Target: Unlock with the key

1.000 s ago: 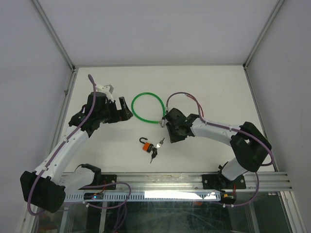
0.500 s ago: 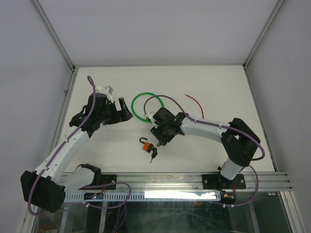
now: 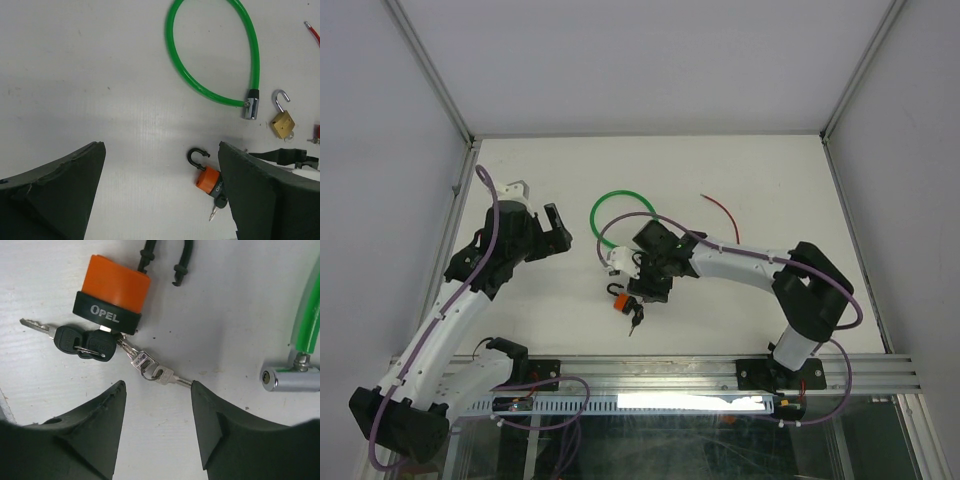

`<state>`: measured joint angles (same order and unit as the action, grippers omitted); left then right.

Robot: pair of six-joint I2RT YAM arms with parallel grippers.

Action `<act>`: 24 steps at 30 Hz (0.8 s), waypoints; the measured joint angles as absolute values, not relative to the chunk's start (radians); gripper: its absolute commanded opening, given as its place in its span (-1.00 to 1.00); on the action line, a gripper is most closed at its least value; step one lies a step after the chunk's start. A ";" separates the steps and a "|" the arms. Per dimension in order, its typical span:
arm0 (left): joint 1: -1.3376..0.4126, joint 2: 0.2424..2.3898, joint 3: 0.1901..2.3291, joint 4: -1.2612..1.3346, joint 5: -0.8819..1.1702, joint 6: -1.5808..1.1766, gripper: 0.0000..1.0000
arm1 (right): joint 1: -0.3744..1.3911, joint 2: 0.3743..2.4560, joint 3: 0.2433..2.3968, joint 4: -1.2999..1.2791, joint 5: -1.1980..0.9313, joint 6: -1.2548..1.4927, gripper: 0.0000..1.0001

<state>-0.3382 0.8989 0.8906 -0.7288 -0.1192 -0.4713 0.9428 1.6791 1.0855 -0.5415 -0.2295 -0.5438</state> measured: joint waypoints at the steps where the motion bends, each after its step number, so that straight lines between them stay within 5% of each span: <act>1: -0.338 0.894 0.891 -0.733 -0.135 -0.471 0.98 | 0.943 1.682 1.085 -0.545 -0.242 -0.580 0.14; 16: -0.338 0.908 0.890 -0.733 -0.183 -0.471 0.98 | 0.940 1.791 1.131 -0.590 -0.294 -0.802 -0.05; 24: -0.338 0.910 0.888 -0.733 -0.180 -0.471 0.98 | 0.896 1.798 1.132 -0.570 -0.351 -0.781 -0.50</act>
